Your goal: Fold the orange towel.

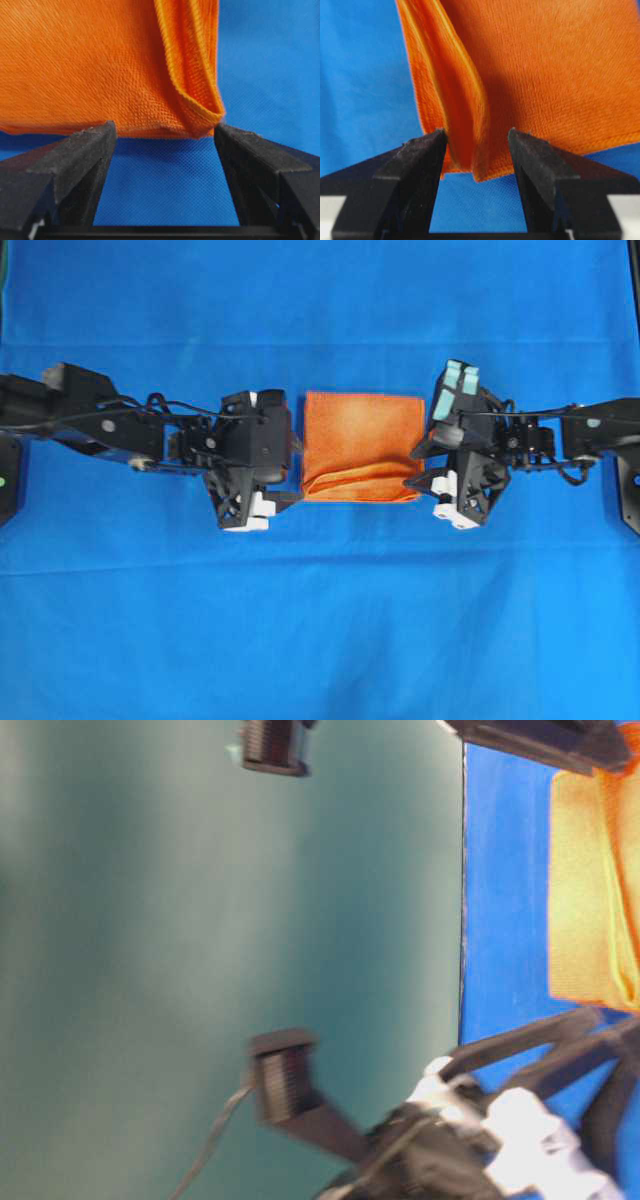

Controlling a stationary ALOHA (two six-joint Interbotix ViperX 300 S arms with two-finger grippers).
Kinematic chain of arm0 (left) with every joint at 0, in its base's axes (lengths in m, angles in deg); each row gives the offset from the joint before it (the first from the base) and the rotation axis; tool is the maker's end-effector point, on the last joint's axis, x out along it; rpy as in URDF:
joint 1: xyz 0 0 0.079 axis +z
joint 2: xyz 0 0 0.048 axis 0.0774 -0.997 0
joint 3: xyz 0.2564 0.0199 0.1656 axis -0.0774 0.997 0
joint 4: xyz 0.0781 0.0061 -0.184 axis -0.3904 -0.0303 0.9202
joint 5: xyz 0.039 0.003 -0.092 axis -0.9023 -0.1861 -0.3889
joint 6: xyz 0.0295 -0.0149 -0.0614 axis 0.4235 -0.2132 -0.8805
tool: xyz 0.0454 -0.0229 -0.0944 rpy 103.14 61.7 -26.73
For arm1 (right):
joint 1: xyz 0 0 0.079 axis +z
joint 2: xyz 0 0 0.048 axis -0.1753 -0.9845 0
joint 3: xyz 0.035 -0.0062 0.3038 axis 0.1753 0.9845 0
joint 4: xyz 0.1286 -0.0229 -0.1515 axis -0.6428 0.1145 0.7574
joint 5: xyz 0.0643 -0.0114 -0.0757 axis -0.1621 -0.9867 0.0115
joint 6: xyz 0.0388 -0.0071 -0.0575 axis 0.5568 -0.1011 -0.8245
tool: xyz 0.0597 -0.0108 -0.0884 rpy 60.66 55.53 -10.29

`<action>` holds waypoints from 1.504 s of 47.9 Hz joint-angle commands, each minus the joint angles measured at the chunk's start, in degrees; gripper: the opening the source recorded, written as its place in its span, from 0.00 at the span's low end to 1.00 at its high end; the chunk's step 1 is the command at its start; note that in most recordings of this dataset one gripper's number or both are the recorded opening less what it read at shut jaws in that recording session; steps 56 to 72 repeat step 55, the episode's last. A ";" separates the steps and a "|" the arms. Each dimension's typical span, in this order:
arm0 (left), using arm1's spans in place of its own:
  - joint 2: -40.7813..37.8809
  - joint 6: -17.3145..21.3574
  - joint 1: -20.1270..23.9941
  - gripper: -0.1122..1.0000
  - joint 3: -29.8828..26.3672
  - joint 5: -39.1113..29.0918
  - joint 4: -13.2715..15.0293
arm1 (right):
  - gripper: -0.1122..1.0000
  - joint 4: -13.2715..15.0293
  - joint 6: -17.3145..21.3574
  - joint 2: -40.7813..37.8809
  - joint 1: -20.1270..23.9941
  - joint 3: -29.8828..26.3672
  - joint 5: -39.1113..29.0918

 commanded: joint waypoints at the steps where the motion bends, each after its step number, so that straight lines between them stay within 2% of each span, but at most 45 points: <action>1: 5.89 0.44 0.79 0.75 0.18 -1.32 -0.09 | 0.61 0.18 -0.35 4.75 0.18 -0.88 -1.76; 7: 12.13 1.41 1.93 0.75 2.37 -2.90 -0.09 | 0.61 1.41 -0.62 11.43 0.18 -0.44 -4.92; 18: 24.43 1.67 4.13 0.75 9.05 -2.55 -0.09 | 0.61 5.36 -0.62 24.17 -0.53 1.76 -8.00; 31: 40.34 1.49 5.27 0.75 19.95 2.90 0.00 | 0.61 8.79 -0.62 41.04 -3.60 8.00 -9.58; 40: 52.56 1.05 5.27 0.75 25.84 3.08 0.00 | 0.61 9.58 -0.62 48.78 -3.96 13.80 -8.88; 47: 60.38 0.53 5.27 0.75 30.76 2.20 0.00 | 0.61 9.58 -0.53 51.86 -4.04 18.46 -5.80; 55: 66.53 -0.44 5.27 0.75 35.77 0.70 0.09 | 0.61 9.23 -0.44 52.38 -4.39 23.47 0.88; 72: 66.53 -0.44 5.27 0.75 35.77 0.70 0.09 | 0.61 9.23 -0.44 52.38 -4.39 23.47 0.88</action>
